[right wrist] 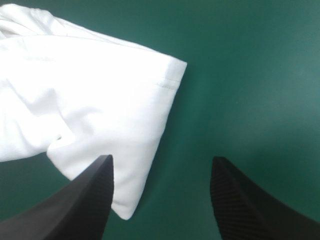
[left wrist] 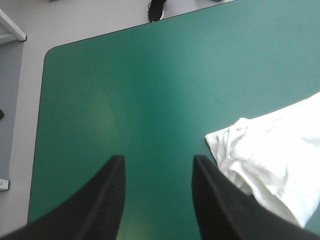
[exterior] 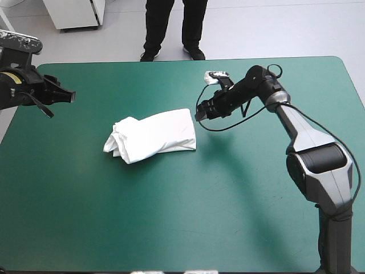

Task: Fold the cloth

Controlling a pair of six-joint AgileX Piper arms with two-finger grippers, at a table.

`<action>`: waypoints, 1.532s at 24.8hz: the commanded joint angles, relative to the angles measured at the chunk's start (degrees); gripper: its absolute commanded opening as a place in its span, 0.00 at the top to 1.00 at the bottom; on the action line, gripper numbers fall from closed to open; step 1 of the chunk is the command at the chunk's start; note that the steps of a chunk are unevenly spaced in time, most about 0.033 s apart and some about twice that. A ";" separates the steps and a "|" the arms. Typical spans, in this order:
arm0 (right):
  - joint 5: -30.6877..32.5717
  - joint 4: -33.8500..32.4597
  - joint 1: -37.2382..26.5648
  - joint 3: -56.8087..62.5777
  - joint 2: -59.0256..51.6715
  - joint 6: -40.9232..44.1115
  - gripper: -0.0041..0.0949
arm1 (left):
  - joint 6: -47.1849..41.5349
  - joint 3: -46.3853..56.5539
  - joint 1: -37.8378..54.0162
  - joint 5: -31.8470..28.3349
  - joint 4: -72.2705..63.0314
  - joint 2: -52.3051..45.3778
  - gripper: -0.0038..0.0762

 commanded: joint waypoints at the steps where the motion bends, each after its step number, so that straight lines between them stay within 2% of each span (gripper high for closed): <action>1: -1.62 4.19 1.34 -1.22 -0.20 -1.03 0.40 | -0.80 -1.30 0.01 -3.61 -0.04 -1.54 0.57; 6: -2.59 6.63 4.05 -2.72 3.03 -2.93 0.40 | -0.80 -1.30 0.01 -3.17 -0.25 -1.54 0.62; 15: -3.23 8.36 5.84 -2.85 4.77 -3.29 0.41 | -0.88 -1.30 0.01 -3.01 -0.25 -1.54 0.63; 17: -3.50 8.43 5.84 -2.85 5.14 -2.93 0.53 | -0.88 -1.30 0.01 -2.18 -0.25 -1.54 0.63; 18: -4.07 7.79 5.84 -2.85 5.14 -2.93 0.70 | -1.89 -1.30 0.01 -1.92 -0.25 -1.54 0.63; 19: -4.18 7.22 5.84 -2.94 5.03 -3.08 0.81 | -2.01 -1.30 0.01 -1.92 -0.25 -1.54 0.63; 21: -3.95 5.57 5.72 -3.39 5.03 -3.55 0.97 | -2.01 -1.30 0.01 -1.51 -0.39 -1.66 0.63; 27: -0.22 -2.59 3.57 -5.00 4.58 -1.81 0.96 | -2.01 -1.30 0.01 -1.53 -0.93 -2.27 0.63; 38: 3.37 -14.54 -8.04 -4.28 -1.20 1.97 0.96 | -2.01 -1.30 0.01 -2.62 -3.76 -2.27 0.63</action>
